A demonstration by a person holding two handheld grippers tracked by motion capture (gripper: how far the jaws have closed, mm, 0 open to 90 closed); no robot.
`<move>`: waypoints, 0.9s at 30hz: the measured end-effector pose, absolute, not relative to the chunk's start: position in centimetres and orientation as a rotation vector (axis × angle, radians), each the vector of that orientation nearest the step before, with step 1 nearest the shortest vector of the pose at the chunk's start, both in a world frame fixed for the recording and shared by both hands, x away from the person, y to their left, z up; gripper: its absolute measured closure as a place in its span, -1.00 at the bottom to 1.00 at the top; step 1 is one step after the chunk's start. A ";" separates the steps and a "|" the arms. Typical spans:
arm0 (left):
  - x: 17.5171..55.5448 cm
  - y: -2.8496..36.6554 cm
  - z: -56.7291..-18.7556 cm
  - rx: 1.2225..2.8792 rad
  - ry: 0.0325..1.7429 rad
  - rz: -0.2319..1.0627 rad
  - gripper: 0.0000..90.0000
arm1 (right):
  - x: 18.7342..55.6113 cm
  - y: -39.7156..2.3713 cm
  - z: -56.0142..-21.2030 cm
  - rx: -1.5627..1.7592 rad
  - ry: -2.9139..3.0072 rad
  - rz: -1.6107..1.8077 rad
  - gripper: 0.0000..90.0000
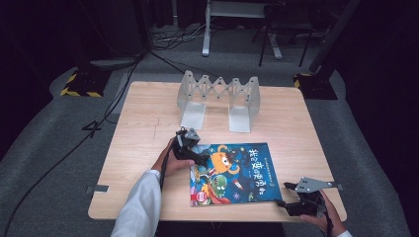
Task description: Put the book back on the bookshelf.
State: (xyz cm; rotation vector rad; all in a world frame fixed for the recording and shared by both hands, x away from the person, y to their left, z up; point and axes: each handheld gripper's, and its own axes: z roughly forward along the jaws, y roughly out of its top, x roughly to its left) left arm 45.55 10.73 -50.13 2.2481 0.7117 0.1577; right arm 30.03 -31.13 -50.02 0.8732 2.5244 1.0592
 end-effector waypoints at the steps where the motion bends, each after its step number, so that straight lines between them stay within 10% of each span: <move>1: 45.4 10.8 -50.2 2.247 0.703 0.150 -0.66 | 30.1 -31.1 -50.0 0.867 2.524 1.063 -0.38; 27: 39.0 17.1 -49.9 2.316 0.613 0.081 -0.67 | 34.9 -27.4 -50.0 0.925 2.508 1.039 -0.43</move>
